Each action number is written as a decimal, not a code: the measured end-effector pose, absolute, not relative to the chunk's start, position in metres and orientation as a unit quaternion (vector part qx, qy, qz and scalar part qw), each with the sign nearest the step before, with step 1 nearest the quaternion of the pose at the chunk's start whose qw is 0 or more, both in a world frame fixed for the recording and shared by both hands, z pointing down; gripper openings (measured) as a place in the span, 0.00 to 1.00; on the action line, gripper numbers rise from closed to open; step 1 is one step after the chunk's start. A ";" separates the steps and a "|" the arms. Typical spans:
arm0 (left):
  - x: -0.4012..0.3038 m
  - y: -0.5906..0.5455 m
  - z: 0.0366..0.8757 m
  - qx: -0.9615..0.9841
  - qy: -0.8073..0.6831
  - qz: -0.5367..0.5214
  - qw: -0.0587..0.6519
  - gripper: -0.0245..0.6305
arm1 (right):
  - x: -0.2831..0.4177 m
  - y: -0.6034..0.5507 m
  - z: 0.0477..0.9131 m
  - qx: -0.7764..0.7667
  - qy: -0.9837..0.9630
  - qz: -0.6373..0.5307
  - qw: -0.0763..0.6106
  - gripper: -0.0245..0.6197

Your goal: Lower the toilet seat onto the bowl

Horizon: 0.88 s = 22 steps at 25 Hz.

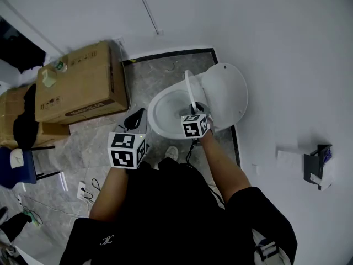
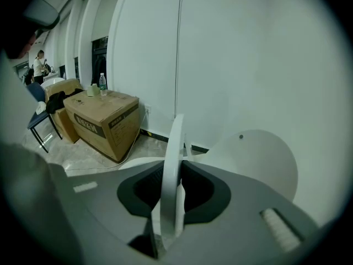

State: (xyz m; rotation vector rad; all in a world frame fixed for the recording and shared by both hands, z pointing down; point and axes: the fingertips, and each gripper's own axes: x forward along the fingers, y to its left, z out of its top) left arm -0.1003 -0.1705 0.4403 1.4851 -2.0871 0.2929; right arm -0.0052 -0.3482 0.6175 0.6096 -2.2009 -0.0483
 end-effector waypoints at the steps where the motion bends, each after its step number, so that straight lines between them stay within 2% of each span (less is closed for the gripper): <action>1: -0.103 -0.166 0.442 0.549 -0.780 0.107 0.281 0.05 | -0.008 -0.343 0.620 0.239 -0.876 -0.020 0.419 0.17; 22: -0.140 -0.087 0.495 0.513 -0.782 0.075 0.345 0.05 | -0.050 -0.267 0.675 0.191 -0.857 -0.024 0.478 0.25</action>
